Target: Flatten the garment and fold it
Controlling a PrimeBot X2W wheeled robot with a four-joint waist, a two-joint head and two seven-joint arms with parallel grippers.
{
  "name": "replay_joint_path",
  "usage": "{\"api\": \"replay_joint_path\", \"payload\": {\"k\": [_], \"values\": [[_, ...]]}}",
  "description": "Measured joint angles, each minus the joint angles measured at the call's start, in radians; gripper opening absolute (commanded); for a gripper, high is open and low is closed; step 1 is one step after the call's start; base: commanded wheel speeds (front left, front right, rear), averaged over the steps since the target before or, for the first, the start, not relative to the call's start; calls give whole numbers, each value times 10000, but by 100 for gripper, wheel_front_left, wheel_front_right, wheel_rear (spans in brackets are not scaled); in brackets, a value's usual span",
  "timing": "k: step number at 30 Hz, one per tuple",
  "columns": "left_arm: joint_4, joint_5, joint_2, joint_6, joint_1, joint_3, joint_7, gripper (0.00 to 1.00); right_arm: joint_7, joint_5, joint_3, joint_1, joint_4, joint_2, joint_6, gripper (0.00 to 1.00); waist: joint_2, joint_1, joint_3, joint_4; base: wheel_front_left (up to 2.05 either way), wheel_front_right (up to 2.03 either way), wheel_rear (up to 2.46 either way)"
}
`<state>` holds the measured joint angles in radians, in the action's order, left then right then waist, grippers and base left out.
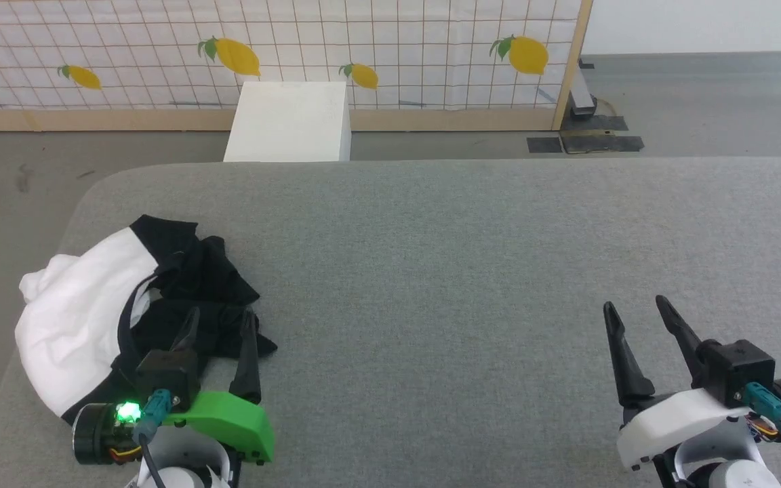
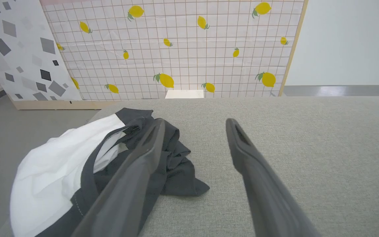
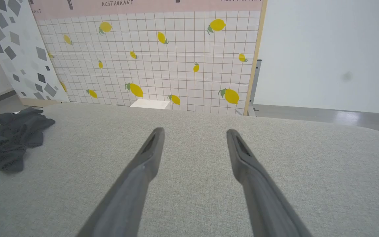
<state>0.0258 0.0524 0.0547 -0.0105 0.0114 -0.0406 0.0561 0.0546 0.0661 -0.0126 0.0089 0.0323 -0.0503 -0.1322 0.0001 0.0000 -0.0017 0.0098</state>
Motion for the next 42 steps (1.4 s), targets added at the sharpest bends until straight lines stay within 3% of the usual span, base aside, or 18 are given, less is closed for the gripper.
{"api": "replay_joint_path", "payload": {"k": [42], "values": [[276,637,0,-259,-333,46,859,100,871,443,368,186,752,2,0,100,0,0,-61,2358,0,0,0]]}}
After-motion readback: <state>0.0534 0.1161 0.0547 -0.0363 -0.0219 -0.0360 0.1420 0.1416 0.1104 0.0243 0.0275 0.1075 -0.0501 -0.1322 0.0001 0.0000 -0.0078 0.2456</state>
